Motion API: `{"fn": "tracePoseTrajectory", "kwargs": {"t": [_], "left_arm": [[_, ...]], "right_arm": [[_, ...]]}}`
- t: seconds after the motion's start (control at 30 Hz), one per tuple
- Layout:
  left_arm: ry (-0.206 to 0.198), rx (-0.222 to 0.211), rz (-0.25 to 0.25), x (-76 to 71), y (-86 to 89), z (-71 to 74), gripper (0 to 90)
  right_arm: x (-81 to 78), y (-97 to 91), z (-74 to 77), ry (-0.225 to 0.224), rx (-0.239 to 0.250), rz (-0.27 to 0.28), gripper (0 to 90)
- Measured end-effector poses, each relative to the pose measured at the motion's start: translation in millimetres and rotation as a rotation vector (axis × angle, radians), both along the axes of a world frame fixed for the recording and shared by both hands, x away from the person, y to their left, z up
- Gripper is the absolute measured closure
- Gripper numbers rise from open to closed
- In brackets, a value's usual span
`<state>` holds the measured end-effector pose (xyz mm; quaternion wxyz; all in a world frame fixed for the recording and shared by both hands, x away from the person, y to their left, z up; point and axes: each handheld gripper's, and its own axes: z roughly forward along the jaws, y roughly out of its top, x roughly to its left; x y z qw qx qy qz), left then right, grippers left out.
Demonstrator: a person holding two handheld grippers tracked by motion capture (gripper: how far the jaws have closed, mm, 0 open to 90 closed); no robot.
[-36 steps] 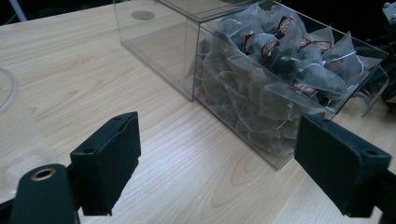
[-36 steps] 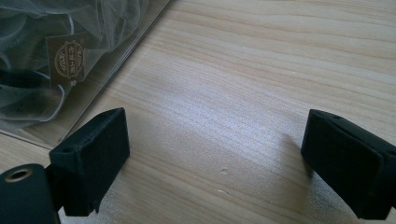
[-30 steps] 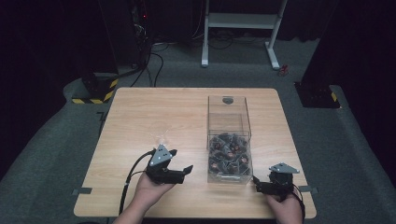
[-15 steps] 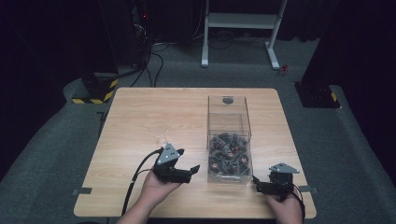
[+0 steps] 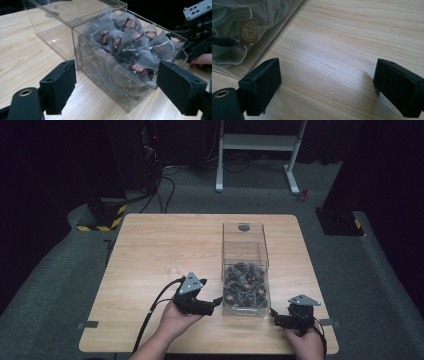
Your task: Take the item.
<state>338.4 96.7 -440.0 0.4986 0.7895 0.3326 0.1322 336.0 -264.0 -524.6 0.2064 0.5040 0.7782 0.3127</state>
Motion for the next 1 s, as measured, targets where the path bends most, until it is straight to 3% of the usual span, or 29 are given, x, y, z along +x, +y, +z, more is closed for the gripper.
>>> {"fn": "tracePoseTrajectory", "kwargs": {"t": [0.43,1.0], "left_arm": [[-0.007,0.032,-0.058,10.6,-18.9,3.1,20.0],[-0.009,0.018,-0.090,19.5,-37.5,6.2,27.4]], "right_arm": [[-0.2,0.2,0.0,0.002,0.001,0.001,7.7],[-0.2,0.1,0.0,0.001,0.001,0.001,7.7]]}}
